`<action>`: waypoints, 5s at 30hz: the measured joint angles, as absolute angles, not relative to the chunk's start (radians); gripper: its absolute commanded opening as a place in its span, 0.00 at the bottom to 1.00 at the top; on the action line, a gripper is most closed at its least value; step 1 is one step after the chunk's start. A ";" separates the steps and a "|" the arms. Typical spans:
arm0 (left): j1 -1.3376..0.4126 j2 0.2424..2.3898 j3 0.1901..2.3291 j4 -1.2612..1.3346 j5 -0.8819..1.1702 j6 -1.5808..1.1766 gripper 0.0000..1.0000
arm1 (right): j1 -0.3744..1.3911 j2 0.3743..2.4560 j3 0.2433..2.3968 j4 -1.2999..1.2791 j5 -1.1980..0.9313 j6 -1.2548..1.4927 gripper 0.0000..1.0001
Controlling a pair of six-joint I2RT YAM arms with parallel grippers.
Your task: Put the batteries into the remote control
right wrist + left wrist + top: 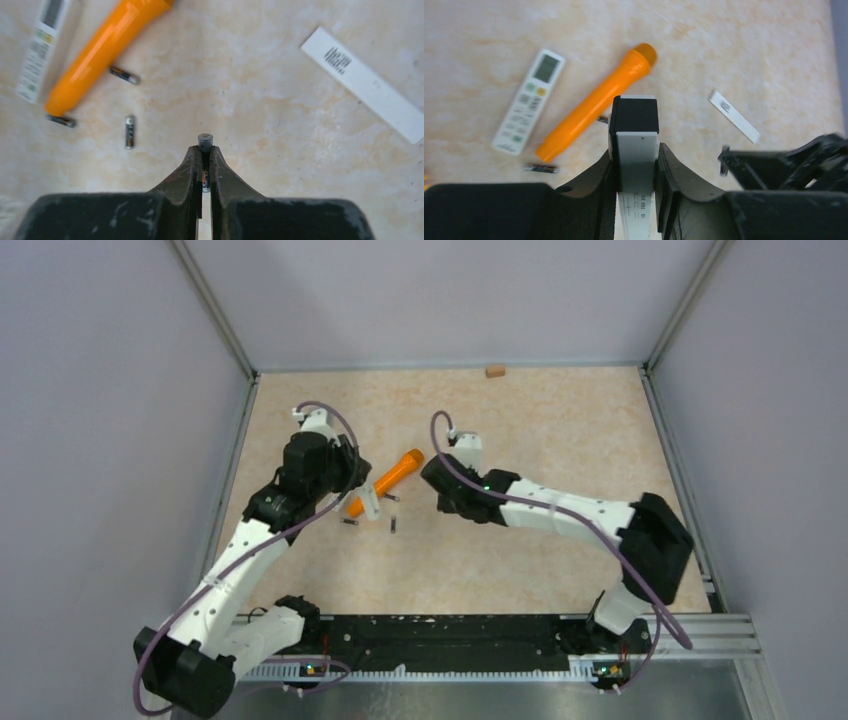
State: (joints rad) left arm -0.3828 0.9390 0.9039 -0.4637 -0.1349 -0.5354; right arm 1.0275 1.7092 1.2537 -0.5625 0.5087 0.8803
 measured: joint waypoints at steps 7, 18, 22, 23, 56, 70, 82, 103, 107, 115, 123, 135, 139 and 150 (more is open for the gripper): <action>-0.382 1.082 0.907 -0.281 0.299 -0.520 0.00 | 0.987 1.346 1.131 -0.347 0.462 0.741 0.00; -0.382 1.115 0.907 0.065 0.579 -0.644 0.00 | 0.987 1.086 0.898 0.046 0.245 0.542 0.00; -0.382 1.114 0.907 0.152 0.605 -0.704 0.00 | 0.994 1.077 0.897 0.161 0.175 0.495 0.00; -0.382 1.114 0.907 0.167 0.605 -0.717 0.00 | 0.999 1.077 0.897 0.180 0.164 0.485 0.00; -0.379 1.108 0.913 0.270 0.639 -0.993 0.00 | 1.082 1.141 0.990 0.157 0.284 0.371 0.00; -0.374 1.108 0.913 0.271 0.639 -1.048 0.00 | 1.083 1.141 0.990 0.146 0.260 0.357 0.00; -0.374 1.108 0.913 0.270 0.642 -1.059 0.00 | 1.083 1.138 1.004 0.096 0.229 0.381 0.27; -0.330 1.103 0.914 0.324 0.625 -1.018 0.00 | 1.058 1.136 1.224 -0.181 0.249 0.618 0.85; -0.313 1.103 0.913 0.352 0.610 -1.018 0.00 | 0.985 1.142 1.260 -0.280 0.233 0.798 0.90; -0.308 1.103 0.901 0.400 0.575 -1.025 0.00 | 0.952 1.142 1.144 -0.210 0.171 1.131 0.99; -0.308 1.086 0.878 0.407 0.511 -1.027 0.00 | 0.952 1.163 1.113 -0.109 0.113 1.316 0.99; -0.308 1.049 0.868 0.403 0.484 -1.046 0.00 | 0.951 1.245 1.100 -0.048 0.088 1.452 0.98; -0.308 1.049 0.868 0.403 0.490 -1.056 0.00 | 0.949 1.245 1.078 -0.006 0.089 1.471 0.98; -0.308 1.049 0.867 0.413 0.523 -1.088 0.00 | 0.931 1.245 1.021 0.093 0.096 1.515 0.96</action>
State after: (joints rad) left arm -0.3080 1.0489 0.8673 0.4129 0.5228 -1.0878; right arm 0.9306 1.2453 1.0206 0.0925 0.0956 1.5150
